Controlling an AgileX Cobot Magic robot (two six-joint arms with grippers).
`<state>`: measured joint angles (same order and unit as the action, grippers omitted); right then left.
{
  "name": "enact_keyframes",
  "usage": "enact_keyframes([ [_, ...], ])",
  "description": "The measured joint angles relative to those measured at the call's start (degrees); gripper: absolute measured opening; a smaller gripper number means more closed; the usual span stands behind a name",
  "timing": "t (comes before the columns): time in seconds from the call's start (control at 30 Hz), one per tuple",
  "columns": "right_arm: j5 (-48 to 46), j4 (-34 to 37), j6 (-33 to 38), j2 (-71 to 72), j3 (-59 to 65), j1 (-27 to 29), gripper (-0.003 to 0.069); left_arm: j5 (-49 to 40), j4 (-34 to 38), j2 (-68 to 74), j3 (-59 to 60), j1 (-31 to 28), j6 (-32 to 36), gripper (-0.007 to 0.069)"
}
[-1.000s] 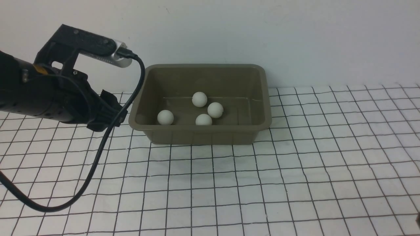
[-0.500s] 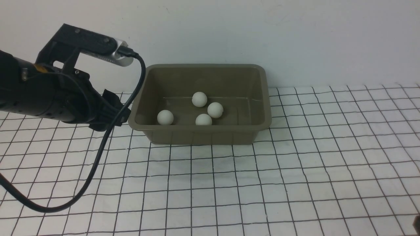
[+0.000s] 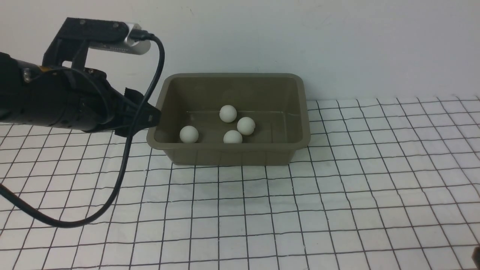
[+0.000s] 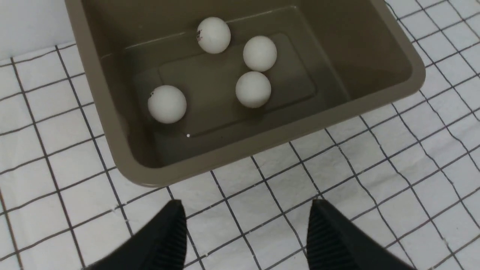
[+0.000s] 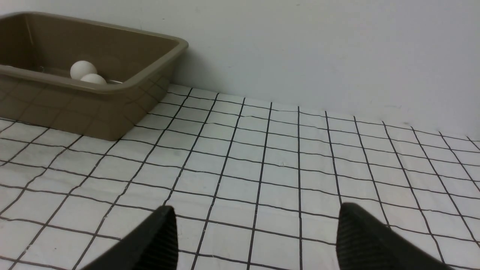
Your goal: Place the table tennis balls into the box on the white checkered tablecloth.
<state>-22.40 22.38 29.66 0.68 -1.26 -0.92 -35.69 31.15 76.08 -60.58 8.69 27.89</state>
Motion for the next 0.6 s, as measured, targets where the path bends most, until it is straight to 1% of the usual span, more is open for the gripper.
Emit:
enact_keyframes([
  [0.23, -0.04, -0.06, 0.0, 0.0, 0.0, 0.0, 0.0514, 0.07, 0.62, -0.02, 0.0, 0.0, 0.0, 0.0395],
  [0.33, -0.04, -0.06, 0.0, 0.0, 0.0, 0.0, 0.0514, 0.12, -0.43, -0.02, 0.0, 0.0, 0.16, 0.0395],
  [0.47, -0.04, -0.06, 0.0, 0.0, 0.0, 0.0, 0.0514, 0.0, -5.22, -0.02, 0.0, 0.0, 0.48, 0.0395],
  [0.6, -0.04, -0.06, 0.0, 0.0, 0.0, 0.0, 0.0514, -5.19, -12.26, -3.1, 0.0, -0.19, 0.31, 0.0395],
])
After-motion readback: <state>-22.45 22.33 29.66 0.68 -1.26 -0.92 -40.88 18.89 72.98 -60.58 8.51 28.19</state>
